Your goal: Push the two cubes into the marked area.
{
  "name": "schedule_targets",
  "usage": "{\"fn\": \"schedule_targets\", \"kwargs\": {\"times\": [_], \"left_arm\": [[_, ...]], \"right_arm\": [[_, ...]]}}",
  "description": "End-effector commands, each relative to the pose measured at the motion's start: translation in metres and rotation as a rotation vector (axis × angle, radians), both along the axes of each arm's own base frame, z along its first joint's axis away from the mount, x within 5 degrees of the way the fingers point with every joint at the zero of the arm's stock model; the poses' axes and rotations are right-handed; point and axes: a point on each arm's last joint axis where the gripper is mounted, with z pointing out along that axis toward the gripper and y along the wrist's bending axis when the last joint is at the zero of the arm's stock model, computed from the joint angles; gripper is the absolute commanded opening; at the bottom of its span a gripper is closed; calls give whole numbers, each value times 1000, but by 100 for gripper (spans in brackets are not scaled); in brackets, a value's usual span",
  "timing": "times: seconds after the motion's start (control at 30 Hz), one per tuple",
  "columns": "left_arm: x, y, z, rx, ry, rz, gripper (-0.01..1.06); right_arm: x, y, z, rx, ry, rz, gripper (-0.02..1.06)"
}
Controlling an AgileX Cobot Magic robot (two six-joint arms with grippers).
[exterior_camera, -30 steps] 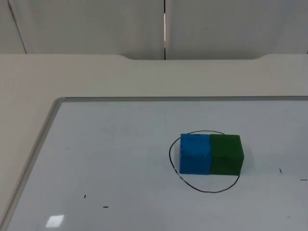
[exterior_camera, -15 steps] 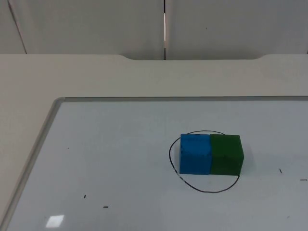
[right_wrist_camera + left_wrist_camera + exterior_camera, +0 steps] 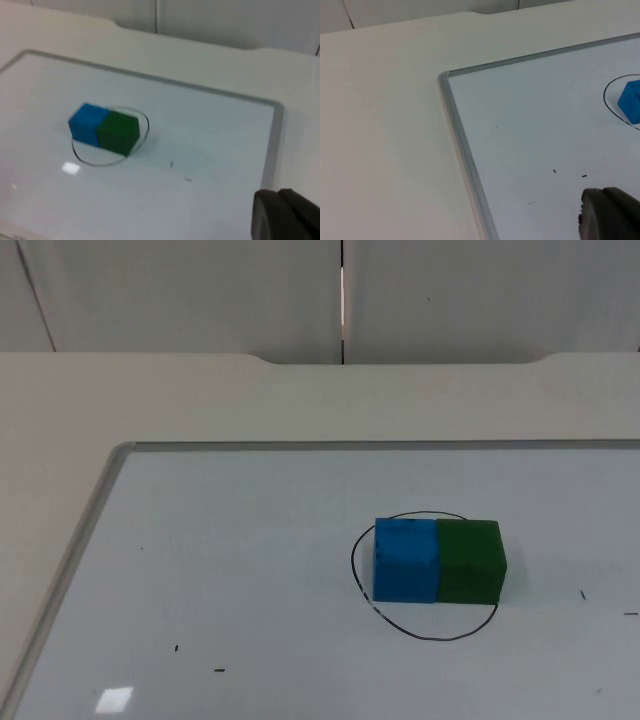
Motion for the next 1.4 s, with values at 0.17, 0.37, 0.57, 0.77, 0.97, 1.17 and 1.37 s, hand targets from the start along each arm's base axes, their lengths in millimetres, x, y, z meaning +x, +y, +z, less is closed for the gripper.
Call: {"fn": "schedule_targets", "kwargs": {"times": [0.17, 0.37, 0.57, 0.77, 0.97, 1.17, 1.37], "left_arm": [[1, 0, -1, -6, -8, 10, 0], [1, 0, -1, -6, -8, 10, 0], [1, 0, -1, -6, -8, 10, 13], [1, 0, -1, -6, -8, 10, 63], [1, 0, -1, -4, -9, 11, 101], [1, 0, -1, -4, -9, 11, 105], [1, 0, -1, -4, -9, 11, 105]], "right_arm": [[2, -3, -5, -25, 17, -33, 0], [1, -3, -5, -31, 16, -22, 0], [1, -2, -5, -32, 16, -19, 3], [1, -2, -5, -32, 16, -19, 39], [1, -2, -5, -35, 15, -12, 71], [1, -2, -5, -35, 15, -12, 74], [1, -2, -5, -30, 16, -21, 75]]}}
